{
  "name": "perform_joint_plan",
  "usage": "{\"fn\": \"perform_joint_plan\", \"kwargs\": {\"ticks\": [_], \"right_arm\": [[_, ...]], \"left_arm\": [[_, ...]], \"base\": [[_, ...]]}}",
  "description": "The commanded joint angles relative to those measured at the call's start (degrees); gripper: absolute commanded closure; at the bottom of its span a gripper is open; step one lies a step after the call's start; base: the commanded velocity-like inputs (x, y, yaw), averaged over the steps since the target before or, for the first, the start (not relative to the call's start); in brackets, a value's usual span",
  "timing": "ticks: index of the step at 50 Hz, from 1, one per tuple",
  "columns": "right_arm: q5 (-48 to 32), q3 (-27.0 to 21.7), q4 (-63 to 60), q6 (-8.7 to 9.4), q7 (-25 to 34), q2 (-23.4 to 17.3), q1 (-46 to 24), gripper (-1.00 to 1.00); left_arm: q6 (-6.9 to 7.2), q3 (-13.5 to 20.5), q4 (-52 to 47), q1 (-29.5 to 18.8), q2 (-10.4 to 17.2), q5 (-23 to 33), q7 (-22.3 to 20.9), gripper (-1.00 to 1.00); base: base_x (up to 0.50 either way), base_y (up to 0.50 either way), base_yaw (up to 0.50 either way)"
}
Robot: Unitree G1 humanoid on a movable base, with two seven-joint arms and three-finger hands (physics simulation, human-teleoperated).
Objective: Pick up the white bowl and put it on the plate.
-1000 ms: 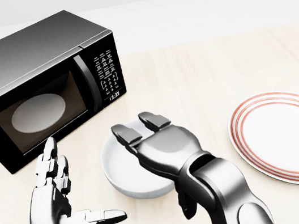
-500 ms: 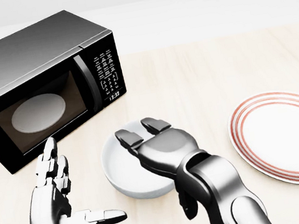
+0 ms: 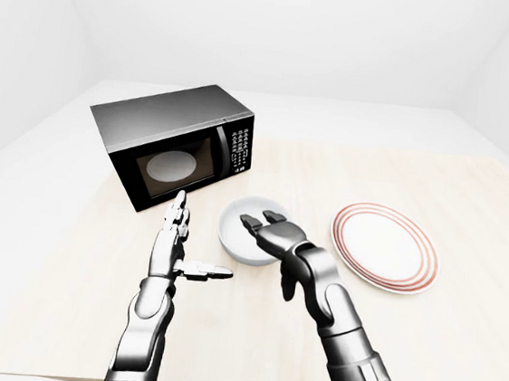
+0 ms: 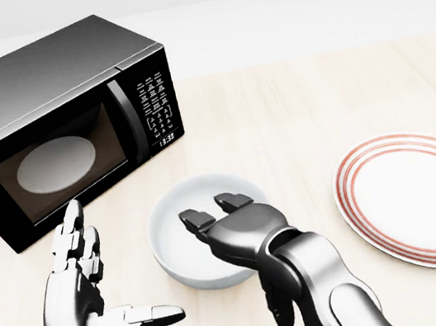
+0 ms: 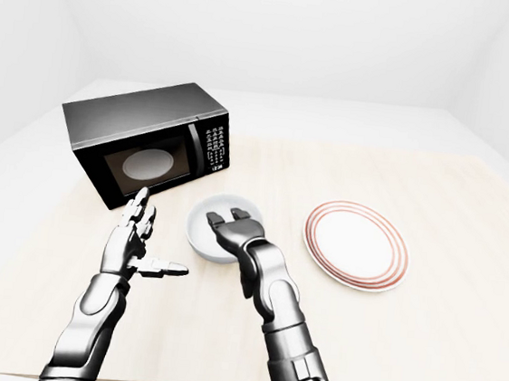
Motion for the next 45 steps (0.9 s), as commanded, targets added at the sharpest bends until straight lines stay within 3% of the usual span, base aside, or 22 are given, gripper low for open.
{"fn": "perform_joint_plan", "kwargs": {"ticks": [1, 45], "right_arm": [[-0.3, 0.1, 2.0, 0.0, 0.0, -0.2, 0.1, -1.0], [-0.8, 0.1, 5.9, 0.0, 0.0, -0.6, 0.7, -1.0]], "left_arm": [[0.0, 0.0, 0.0, 0.0, 0.0, 0.0, 0.0, -1.0], [0.0, 0.0, 0.0, 0.0, 0.0, 0.0, 0.0, -1.0]], "base": [[0.0, 0.0, 0.0], [0.0, 0.0, 0.0]]}}
